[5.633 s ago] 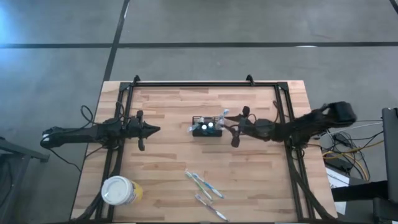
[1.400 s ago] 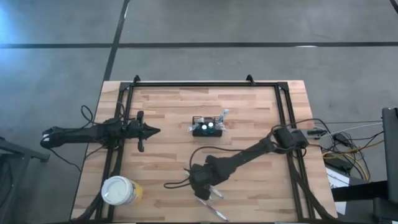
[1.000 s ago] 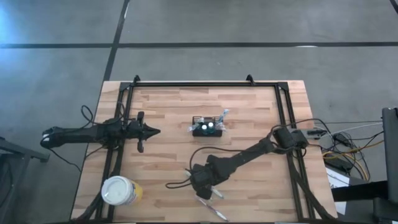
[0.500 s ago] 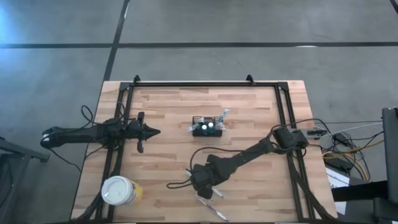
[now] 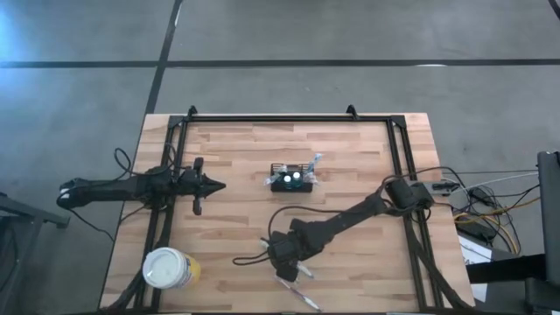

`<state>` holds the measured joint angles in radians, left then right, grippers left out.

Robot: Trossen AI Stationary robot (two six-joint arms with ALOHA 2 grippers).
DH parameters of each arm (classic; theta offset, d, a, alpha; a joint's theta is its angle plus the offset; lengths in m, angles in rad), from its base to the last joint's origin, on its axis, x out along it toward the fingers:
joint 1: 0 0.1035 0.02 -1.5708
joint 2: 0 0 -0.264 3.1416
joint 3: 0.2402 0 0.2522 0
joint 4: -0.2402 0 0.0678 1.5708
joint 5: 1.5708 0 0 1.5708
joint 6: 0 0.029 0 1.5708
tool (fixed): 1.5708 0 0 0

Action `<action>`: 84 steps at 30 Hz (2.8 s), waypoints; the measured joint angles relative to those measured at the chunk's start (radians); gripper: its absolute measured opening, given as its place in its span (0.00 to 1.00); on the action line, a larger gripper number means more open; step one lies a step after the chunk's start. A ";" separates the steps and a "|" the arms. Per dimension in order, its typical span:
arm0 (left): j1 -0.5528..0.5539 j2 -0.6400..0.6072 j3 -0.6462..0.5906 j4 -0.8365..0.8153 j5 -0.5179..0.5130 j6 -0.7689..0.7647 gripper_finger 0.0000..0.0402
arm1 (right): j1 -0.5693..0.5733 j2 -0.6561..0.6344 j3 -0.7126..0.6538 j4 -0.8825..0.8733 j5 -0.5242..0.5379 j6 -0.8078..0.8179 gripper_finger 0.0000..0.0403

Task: Pick & Place toothbrushing station
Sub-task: Put the blue toothbrush into the wire organizer

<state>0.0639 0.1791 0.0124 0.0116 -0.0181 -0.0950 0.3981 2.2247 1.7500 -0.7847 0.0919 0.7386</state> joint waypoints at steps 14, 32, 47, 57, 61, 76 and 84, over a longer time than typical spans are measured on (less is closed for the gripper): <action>0.000 0.001 0.000 -0.004 0.003 0.000 0.01 | 0.008 0.055 -0.011 0.011 -0.013 -0.013 0.38; 0.000 0.001 0.000 -0.005 0.003 0.005 0.01 | 0.008 0.001 -0.021 -0.060 0.088 -0.093 0.03; 0.000 0.000 0.000 -0.005 0.003 0.005 0.01 | 0.028 -0.318 -0.217 0.252 0.335 -0.387 0.02; 0.000 0.000 0.000 -0.003 0.003 0.017 0.01 | 0.028 -0.685 -0.618 0.679 0.330 -0.590 0.02; 0.000 0.000 0.004 -0.005 0.002 0.050 0.01 | 0.027 -0.871 -0.807 0.854 0.331 -0.650 0.02; 0.000 0.000 0.006 0.074 0.001 0.105 0.01 | 0.027 -1.436 -1.260 1.053 0.327 -0.831 0.02; 0.000 -0.001 0.010 0.101 0.002 0.089 0.01 | 0.027 -1.696 -1.458 1.128 0.325 -0.895 0.02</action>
<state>0.0639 0.1780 0.0223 0.1131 -0.0159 -0.0062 0.4252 0.5292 0.2924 0.3428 0.4165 -0.1567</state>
